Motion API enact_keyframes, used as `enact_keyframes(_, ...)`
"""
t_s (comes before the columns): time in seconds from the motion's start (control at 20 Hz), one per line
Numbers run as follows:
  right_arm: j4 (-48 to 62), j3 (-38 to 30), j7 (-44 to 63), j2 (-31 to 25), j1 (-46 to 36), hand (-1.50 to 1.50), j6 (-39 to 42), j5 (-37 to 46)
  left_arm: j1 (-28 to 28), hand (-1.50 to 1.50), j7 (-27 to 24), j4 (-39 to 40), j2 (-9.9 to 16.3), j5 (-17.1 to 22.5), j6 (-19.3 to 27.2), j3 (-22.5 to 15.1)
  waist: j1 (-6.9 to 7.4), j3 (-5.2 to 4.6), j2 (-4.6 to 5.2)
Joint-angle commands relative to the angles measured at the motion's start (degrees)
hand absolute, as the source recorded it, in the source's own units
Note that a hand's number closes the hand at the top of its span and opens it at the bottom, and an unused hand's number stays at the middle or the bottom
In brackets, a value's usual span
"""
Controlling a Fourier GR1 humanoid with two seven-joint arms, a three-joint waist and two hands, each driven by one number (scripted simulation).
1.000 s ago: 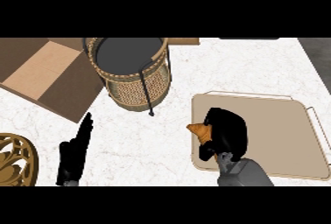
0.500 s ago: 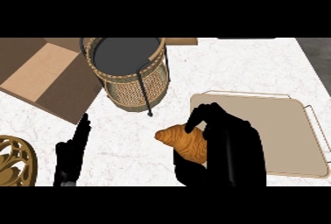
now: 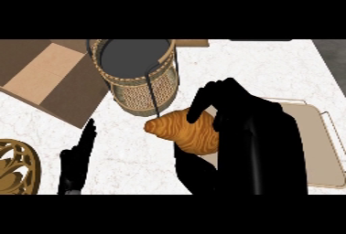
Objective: Pick the croissant from the tray and place it in the tiered basket
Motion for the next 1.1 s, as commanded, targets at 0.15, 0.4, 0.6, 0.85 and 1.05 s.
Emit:
enact_keyframes(0.15, 8.8, -8.8, 13.3, 0.8, -13.9, 1.5, 5.8, -5.6, 0.3, 0.0, 1.2, 0.9, 0.7, 0.5, -1.8, 0.0, 0.65, -0.1, 0.24)
enact_keyframes(0.4, 22.9, -15.2, 9.0, 0.9, -20.7, 1.5, 1.5, -7.1, -0.3, 0.0, 0.6, 0.7, -2.2, -1.2, 0.7, -1.5, 1.25, -0.07, 0.69)
enact_keyframes(0.6, 32.2, -17.6, 7.7, 0.9, -28.7, 1.5, -1.3, -11.0, -3.0, 0.0, 2.5, 1.0, -1.5, -1.4, -0.5, -1.5, 1.49, -0.05, 0.76)
enact_keyframes(0.85, 44.1, -14.7, 0.5, 0.9, -27.5, 1.5, -8.5, -12.8, -3.3, 0.0, 1.4, 2.8, -2.3, -1.9, 0.4, -0.5, 1.09, 0.0, 0.87)
enact_keyframes(1.05, 54.0, -14.6, -2.3, 0.9, -30.4, 1.5, -14.4, -14.6, -4.6, 0.0, 0.9, 3.9, -1.3, -1.3, -0.4, 1.4, 1.6, -0.03, 1.07)
